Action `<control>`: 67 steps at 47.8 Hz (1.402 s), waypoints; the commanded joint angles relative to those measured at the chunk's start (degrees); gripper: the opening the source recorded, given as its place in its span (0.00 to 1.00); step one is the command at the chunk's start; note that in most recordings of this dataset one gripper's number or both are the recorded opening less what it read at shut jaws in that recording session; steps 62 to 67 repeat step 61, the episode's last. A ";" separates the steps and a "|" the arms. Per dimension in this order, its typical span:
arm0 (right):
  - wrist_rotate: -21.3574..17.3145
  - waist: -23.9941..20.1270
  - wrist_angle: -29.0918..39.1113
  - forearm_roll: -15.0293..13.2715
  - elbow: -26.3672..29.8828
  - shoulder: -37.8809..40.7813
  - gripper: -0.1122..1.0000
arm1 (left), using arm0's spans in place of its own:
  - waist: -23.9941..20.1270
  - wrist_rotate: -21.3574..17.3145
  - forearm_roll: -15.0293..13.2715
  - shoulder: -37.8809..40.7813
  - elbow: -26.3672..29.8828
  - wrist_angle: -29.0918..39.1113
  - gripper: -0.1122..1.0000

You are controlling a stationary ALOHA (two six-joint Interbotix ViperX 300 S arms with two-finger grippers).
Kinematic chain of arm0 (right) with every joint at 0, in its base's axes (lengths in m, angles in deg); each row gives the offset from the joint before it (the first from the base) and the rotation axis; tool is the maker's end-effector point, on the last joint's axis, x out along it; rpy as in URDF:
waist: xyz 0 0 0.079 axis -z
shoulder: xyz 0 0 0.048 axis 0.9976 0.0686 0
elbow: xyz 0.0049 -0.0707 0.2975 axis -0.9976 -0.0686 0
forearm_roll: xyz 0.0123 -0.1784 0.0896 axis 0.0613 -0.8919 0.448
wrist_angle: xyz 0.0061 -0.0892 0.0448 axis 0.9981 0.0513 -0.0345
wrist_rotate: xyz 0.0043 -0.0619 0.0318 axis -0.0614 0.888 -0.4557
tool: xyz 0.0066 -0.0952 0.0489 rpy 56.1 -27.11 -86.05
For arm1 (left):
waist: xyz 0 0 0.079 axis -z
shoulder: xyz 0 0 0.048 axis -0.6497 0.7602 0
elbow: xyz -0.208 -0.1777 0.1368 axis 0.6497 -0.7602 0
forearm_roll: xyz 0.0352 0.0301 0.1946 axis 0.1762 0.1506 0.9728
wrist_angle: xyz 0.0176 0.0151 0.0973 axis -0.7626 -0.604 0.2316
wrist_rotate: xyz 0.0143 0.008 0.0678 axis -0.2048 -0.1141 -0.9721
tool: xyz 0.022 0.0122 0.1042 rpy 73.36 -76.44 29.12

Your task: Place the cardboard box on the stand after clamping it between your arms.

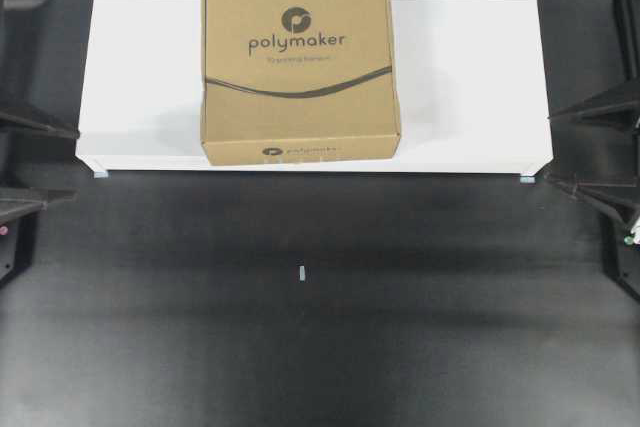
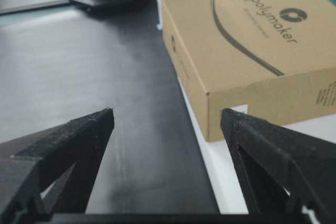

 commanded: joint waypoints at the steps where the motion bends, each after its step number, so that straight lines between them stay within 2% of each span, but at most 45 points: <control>1: -0.53 -0.18 -1.23 0.09 -0.35 0.26 0.81 | 0.09 0.09 -0.09 0.53 0.35 -0.62 0.76; 16: -2.46 -0.18 -3.78 0.09 -1.85 0.26 0.81 | 0.09 0.35 0.00 0.26 -0.26 -0.53 0.76; 36: -2.46 -0.18 -4.75 0.09 -2.11 0.26 0.81 | -0.09 2.02 -0.09 -1.32 -1.32 -0.44 0.76; 51: -3.43 -3.43 -3.16 0.09 -2.46 0.26 0.81 | -0.09 1.32 -0.09 -1.85 -1.41 -0.18 0.76; 61: -4.57 -3.52 -3.16 0.09 -3.69 0.09 0.81 | -0.09 2.11 -0.09 -2.64 -1.76 4.04 0.76; 67: -4.57 -3.52 -3.16 0.09 -3.69 0.09 0.81 | -0.09 2.11 -0.09 -2.64 -1.76 4.04 0.76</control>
